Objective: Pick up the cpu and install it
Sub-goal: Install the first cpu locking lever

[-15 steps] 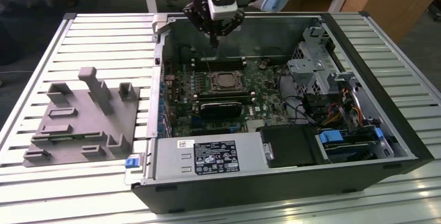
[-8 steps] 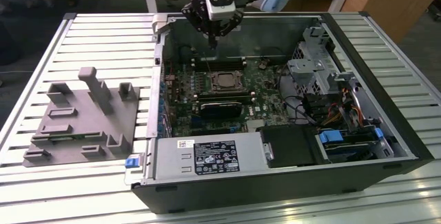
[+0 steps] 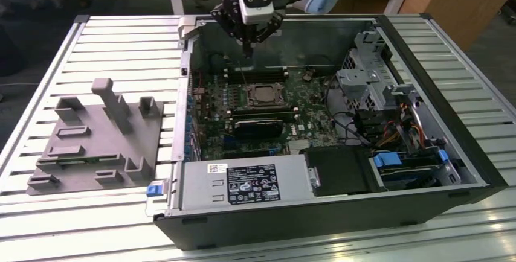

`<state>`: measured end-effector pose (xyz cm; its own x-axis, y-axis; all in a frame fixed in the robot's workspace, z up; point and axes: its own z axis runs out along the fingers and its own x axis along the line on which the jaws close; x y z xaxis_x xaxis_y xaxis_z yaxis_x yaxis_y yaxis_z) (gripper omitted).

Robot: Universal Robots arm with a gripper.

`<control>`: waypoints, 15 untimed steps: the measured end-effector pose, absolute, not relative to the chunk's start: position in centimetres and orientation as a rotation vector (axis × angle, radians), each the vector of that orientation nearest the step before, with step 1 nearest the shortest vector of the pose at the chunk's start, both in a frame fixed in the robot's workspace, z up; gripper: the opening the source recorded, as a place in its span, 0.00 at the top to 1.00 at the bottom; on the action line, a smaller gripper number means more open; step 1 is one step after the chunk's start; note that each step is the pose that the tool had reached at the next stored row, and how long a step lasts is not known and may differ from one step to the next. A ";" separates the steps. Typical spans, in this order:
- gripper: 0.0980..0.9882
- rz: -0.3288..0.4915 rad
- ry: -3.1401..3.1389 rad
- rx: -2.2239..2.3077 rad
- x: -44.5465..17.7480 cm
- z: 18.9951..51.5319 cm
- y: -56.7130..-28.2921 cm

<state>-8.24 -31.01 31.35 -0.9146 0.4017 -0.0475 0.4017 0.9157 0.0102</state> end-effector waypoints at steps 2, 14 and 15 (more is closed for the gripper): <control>0.99 0.000 3.027 0.635 -8.3 31.3 -31.0; 0.99 0.004 3.057 0.474 -8.3 31.2 -31.0; 0.99 0.005 3.061 0.446 -8.3 31.2 -31.0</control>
<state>-8.29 -31.01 31.19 -0.9572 0.2853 -0.0476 0.2852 0.9584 0.0102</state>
